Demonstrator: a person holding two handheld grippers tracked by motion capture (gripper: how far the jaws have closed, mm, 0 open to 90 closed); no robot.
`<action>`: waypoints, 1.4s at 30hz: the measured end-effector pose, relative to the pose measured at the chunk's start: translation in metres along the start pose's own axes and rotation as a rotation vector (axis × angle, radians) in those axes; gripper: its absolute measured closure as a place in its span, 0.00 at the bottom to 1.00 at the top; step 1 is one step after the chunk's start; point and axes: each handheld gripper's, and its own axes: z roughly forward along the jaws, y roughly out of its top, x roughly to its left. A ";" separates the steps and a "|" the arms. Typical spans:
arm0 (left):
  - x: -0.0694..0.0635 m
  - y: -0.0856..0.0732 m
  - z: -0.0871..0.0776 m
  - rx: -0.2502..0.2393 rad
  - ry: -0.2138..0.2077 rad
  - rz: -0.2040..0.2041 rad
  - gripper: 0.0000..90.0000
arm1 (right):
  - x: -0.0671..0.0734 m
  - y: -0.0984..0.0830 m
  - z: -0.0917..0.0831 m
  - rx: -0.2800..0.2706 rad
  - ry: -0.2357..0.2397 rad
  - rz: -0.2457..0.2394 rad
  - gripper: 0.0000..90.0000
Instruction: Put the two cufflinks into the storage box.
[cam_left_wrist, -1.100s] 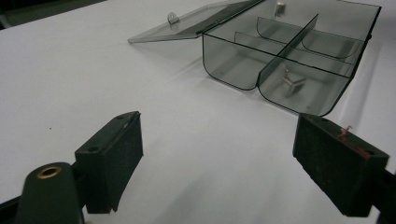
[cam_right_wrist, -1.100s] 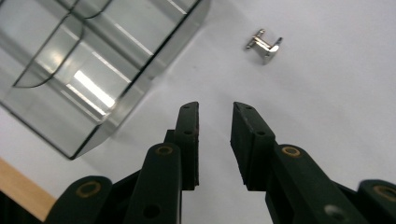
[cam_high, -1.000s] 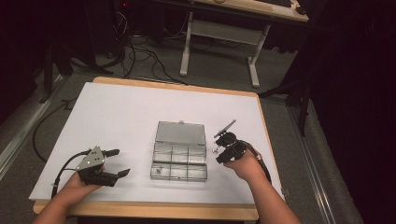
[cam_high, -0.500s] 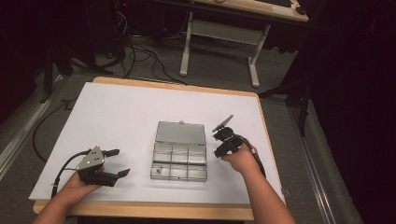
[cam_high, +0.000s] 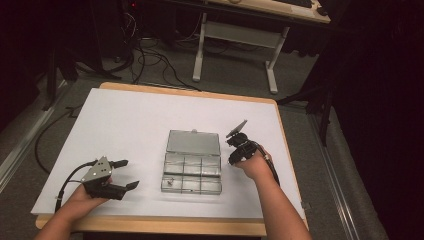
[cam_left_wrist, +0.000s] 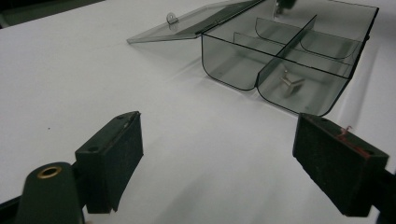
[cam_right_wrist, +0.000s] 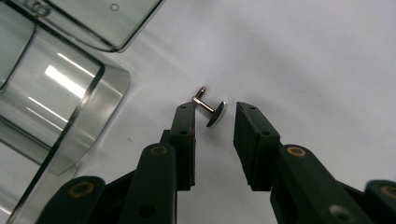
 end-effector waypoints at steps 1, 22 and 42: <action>0.000 0.000 0.000 0.000 0.000 0.000 0.18 | -0.001 0.000 0.001 0.002 -0.001 0.001 0.78; 0.000 0.000 0.000 0.001 0.002 -0.001 0.18 | 0.003 0.005 0.006 0.005 -0.022 -0.040 0.86; 0.000 0.000 0.000 0.002 0.005 0.000 0.19 | 0.000 0.007 0.005 -0.021 -0.020 -0.034 0.93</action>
